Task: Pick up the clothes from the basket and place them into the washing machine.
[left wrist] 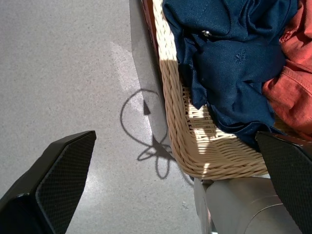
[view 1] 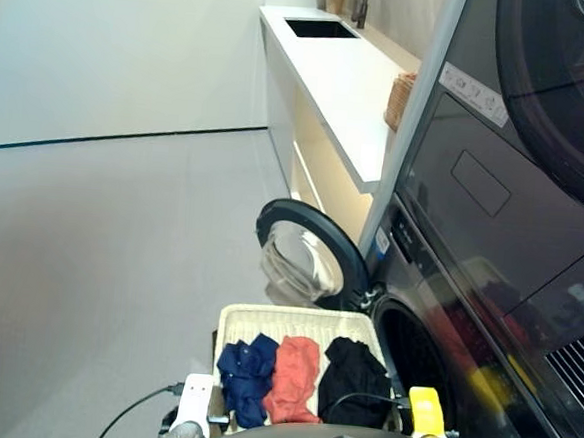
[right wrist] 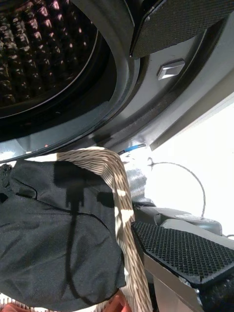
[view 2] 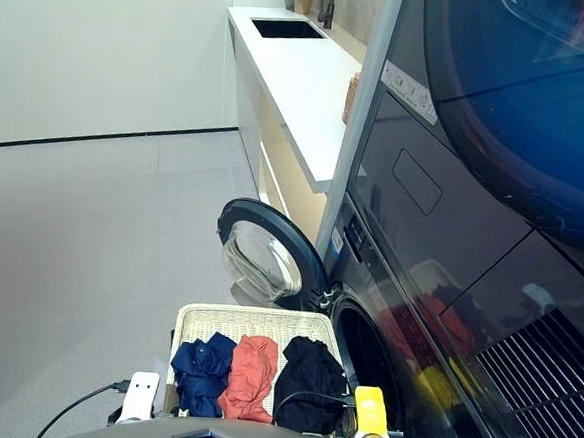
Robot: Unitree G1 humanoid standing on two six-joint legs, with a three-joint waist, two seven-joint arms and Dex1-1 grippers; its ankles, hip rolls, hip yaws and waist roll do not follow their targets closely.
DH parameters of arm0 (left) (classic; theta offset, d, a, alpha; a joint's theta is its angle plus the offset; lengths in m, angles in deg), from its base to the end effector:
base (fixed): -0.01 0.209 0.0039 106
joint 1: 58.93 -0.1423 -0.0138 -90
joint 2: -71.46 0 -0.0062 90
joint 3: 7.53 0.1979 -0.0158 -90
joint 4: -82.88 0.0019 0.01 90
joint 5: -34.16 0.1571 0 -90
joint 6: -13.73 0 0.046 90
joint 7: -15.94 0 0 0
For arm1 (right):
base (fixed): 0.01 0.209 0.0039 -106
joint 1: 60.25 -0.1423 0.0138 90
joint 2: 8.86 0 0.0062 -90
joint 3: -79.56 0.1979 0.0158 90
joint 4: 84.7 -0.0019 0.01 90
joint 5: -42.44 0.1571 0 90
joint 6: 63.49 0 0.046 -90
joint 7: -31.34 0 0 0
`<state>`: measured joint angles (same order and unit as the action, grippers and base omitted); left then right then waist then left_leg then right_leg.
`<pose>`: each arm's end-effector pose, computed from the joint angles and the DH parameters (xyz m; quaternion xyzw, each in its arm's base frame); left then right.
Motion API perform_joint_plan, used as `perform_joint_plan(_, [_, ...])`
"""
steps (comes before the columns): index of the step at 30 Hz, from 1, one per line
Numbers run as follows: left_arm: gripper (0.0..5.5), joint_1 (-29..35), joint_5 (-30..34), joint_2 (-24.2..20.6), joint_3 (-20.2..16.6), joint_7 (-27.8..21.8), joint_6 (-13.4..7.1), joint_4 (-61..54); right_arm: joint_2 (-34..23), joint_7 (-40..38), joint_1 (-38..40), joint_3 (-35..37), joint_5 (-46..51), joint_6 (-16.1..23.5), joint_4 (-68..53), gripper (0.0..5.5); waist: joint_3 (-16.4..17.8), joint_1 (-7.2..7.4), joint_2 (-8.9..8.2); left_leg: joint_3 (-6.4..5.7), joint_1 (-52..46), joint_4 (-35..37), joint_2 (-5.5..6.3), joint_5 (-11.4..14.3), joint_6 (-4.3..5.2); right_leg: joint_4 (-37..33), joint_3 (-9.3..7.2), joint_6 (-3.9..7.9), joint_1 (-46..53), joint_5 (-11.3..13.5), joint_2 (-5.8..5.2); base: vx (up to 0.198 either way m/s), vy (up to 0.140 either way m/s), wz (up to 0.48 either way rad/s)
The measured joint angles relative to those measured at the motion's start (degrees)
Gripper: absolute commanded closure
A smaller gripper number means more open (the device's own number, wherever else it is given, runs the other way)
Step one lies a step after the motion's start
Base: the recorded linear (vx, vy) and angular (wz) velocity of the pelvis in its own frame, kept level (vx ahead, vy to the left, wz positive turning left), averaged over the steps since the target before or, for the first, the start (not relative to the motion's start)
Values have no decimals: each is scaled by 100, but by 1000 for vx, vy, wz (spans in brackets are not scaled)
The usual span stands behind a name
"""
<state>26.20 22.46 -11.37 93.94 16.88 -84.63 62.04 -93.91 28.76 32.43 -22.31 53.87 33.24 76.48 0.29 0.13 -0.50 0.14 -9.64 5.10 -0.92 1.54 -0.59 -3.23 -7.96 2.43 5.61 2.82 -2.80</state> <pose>0.0534 0.1944 -0.1555 0.0367 0.5438 0.0323 0.8378 0.0607 -0.2099 -0.1534 -0.0688 0.5534 -0.0496 0.8286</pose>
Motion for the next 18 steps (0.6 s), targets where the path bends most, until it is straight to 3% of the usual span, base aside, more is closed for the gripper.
perform_joint_plan(18, [0, 63, 10, -5, 171, -2, 0, -9, -32, 1, -49, -155, -1, 3, -8, 0, 36, 2, 0, 0, 18, -1, 0, -1, -2, -2, 0, 0, -18, 0, 0, 0, 0, 0])
